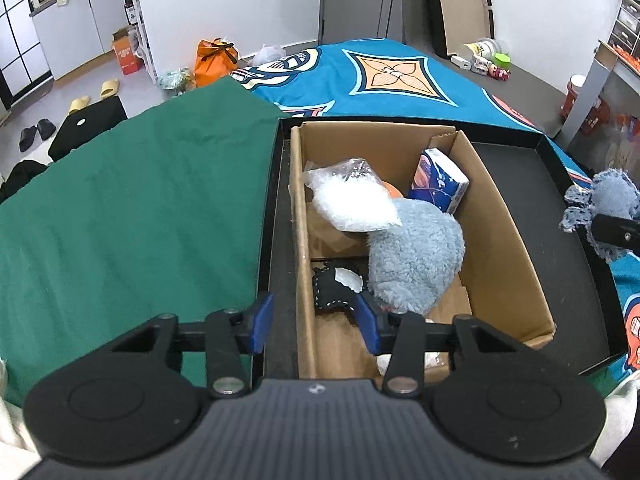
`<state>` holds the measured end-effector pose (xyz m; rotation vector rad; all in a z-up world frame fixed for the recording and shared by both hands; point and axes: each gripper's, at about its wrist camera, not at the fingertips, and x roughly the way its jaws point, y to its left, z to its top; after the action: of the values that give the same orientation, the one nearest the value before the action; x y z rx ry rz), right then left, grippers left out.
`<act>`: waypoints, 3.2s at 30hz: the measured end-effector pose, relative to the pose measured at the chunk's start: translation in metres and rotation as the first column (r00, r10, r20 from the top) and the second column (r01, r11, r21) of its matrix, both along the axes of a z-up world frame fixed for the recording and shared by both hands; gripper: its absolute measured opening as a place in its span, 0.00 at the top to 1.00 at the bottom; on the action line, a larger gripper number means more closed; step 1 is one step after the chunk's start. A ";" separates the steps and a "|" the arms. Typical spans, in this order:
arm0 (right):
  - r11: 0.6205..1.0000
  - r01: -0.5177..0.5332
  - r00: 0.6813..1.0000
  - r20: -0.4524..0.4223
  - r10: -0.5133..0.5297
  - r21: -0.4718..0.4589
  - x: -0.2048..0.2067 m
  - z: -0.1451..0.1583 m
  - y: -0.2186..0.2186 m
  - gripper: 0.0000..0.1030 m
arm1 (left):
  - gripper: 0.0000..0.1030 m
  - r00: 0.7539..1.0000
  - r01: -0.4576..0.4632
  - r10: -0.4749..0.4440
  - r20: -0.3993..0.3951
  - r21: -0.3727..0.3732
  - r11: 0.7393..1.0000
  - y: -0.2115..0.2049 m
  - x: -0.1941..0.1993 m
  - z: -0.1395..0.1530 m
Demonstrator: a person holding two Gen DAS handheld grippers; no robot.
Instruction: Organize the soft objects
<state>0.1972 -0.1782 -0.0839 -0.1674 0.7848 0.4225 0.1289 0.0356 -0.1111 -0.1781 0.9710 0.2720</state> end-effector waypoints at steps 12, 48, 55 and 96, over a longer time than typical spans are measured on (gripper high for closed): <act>0.997 -0.071 0.997 -0.002 0.071 -0.015 -0.014 0.003 0.045 0.79 | 0.89 1.000 -0.018 0.017 -0.007 -0.090 0.996 0.015 -0.004 -0.007; 0.990 -0.109 0.980 -0.160 0.122 0.084 -0.026 -0.020 0.062 0.82 | 0.91 1.000 -0.030 0.030 0.003 -0.081 0.996 0.013 -0.008 -0.003; 0.992 -0.107 0.990 -0.085 0.113 0.070 -0.033 -0.011 0.057 0.82 | 0.91 1.000 -0.025 0.026 0.009 -0.075 0.997 0.013 -0.011 -0.001; 0.975 -0.024 0.993 -0.111 0.049 0.219 -0.032 0.044 -0.010 0.74 | 0.84 0.998 0.048 -0.047 -0.051 0.020 0.999 -0.008 -0.011 0.104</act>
<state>0.1648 -0.1885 -0.0403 0.0479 0.8439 0.5533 0.1180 0.0273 -0.0074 -0.1286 1.0205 0.2437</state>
